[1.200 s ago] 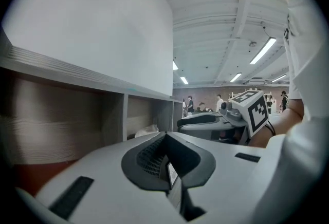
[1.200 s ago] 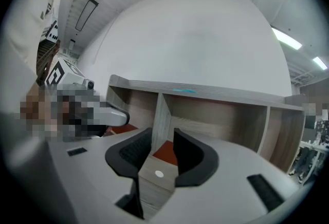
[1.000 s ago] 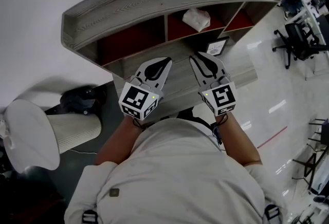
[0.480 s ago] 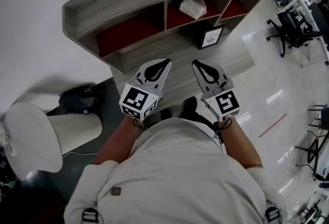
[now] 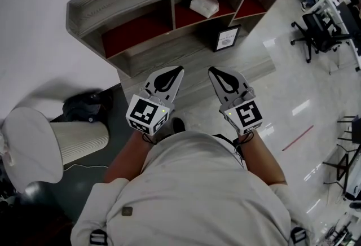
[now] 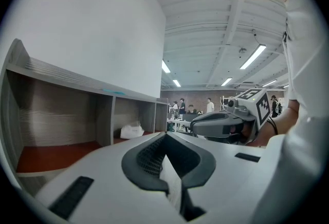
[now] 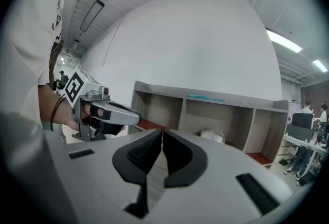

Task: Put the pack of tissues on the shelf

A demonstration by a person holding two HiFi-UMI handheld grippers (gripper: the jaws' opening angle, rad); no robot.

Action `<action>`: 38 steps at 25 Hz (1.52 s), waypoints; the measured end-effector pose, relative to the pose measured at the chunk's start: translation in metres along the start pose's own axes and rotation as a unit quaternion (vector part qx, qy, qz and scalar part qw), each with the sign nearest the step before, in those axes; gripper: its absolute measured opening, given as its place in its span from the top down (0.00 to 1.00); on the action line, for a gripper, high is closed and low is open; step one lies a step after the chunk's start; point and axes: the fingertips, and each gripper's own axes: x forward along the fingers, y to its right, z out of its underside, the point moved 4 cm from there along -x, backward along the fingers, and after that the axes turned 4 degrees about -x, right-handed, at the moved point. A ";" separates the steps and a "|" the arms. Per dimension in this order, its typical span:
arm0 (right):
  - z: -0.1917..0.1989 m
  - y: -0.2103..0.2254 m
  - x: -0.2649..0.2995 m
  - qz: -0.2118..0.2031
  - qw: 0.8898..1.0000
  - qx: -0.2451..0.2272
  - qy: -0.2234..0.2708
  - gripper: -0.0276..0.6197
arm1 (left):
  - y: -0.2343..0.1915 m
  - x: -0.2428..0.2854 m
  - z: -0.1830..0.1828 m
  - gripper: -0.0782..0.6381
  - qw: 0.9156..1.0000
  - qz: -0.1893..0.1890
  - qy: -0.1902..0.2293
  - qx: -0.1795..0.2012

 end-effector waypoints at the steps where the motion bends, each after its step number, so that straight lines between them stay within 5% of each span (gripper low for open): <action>1: 0.001 0.002 -0.006 -0.002 1.000 0.005 -0.002 0.91 | 0.006 0.002 -0.001 0.87 1.000 -0.001 0.001 -0.002; 17: 0.030 0.024 -0.132 -0.042 0.999 0.016 0.002 0.92 | 0.142 0.023 0.002 0.87 0.999 -0.021 0.023 -0.010; 28: 0.069 0.026 -0.220 -0.059 0.998 0.003 0.006 0.92 | 0.235 0.024 0.032 0.87 1.000 -0.021 0.002 -0.021; 32: 0.074 0.019 -0.254 -0.069 0.997 0.032 -0.003 0.92 | 0.265 0.021 0.037 0.87 0.999 -0.031 0.003 -0.022; 38: 0.077 0.020 -0.289 -0.070 0.997 -0.001 0.020 0.92 | 0.289 0.005 0.036 0.87 0.999 -0.051 -0.003 -0.015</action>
